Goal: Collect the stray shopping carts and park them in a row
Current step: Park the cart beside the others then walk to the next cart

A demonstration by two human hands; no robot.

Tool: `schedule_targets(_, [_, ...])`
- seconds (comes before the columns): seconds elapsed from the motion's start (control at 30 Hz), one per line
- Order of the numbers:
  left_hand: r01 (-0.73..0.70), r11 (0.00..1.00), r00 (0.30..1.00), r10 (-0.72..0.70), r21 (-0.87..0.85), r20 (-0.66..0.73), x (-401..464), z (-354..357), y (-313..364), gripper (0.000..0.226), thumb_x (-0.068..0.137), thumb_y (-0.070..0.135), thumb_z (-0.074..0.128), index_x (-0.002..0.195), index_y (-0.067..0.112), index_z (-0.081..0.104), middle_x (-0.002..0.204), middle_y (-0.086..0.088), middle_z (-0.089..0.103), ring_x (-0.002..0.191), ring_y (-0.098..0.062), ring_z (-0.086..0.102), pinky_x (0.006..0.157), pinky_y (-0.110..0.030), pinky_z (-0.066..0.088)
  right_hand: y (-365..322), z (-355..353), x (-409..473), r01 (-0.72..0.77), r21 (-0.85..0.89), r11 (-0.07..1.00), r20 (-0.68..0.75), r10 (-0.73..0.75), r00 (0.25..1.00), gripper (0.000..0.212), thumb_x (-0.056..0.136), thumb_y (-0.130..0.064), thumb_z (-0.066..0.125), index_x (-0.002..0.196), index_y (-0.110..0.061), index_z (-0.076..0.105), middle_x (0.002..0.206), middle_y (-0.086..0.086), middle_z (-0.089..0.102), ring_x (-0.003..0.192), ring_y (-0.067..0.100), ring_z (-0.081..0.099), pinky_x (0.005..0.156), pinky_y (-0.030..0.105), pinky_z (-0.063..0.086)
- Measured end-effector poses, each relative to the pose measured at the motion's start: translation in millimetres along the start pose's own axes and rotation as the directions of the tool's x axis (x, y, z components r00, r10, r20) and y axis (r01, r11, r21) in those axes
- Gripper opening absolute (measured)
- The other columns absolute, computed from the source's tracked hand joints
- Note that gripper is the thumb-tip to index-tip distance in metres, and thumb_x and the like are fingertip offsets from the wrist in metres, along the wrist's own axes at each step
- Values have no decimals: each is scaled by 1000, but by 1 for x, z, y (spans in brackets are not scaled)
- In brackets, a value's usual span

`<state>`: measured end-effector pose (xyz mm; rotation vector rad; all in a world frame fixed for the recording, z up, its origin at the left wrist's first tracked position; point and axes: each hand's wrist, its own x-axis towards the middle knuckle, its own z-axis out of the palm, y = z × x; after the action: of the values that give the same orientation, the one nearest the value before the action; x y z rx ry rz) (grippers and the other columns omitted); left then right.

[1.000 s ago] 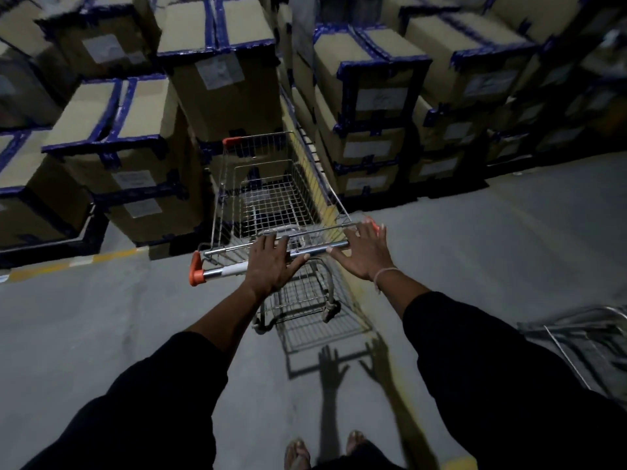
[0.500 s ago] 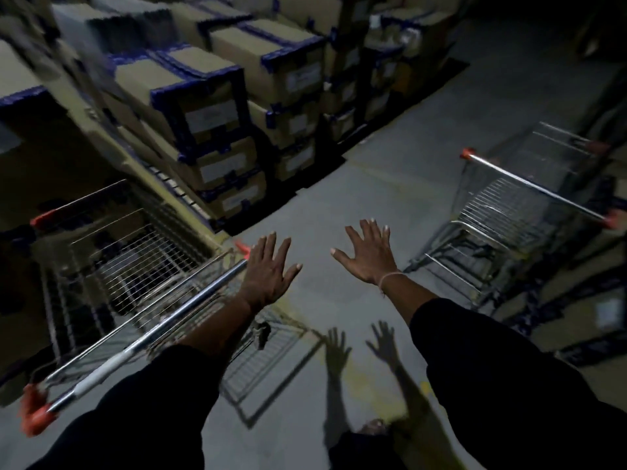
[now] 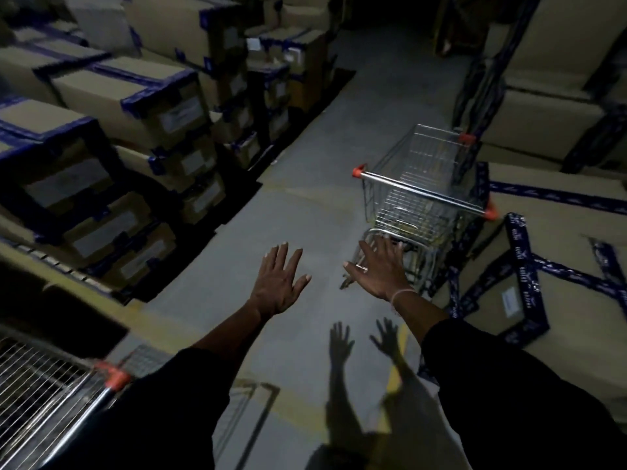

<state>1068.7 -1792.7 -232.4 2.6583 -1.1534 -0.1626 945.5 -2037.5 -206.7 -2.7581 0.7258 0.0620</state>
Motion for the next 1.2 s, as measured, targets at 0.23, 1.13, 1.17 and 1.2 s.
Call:
schedule_targets(0.23, [-171, 985, 984, 172, -10, 39, 112, 11, 56, 82, 99, 69, 15, 164, 20, 21, 170, -20, 14, 157, -42, 12, 126, -52, 10, 77, -22, 49, -128, 16, 992, -54, 129, 990, 85, 94, -81, 37, 163, -31, 28, 174, 10, 11, 161, 31, -1, 127, 57, -9])
schedule_targets(1.13, [-415, 901, 890, 372, 131, 263, 508, 35, 155, 86, 89, 89, 23, 86, 16, 69, 88, -9, 73, 88, -25, 67, 97, -46, 40, 259, -70, 270, -492, 62, 868, 60, 489, 870, 106, 78, -102, 24, 148, -27, 50, 159, 11, 43, 148, 39, 34, 124, 65, 6])
schedule_targets(1.17, [-404, 904, 896, 360, 138, 260, 508, 38, 155, 88, 87, 91, 22, 82, 16, 68, 87, -8, 72, 87, -25, 67, 98, -48, 39, 261, -68, 272, -496, 66, 866, 75, 491, 868, 113, 73, -105, 22, 148, -26, 51, 157, 11, 46, 146, 38, 39, 124, 64, 14])
schedule_targets(1.2, [-396, 906, 900, 350, 150, 260, 508, 39, 154, 90, 84, 94, 21, 79, 17, 67, 85, -8, 71, 87, -24, 66, 100, -51, 39, 262, -67, 274, -496, 71, 865, 75, 492, 868, 116, 70, -107, 21, 145, -24, 55, 151, 11, 54, 140, 38, 46, 121, 61, 25])
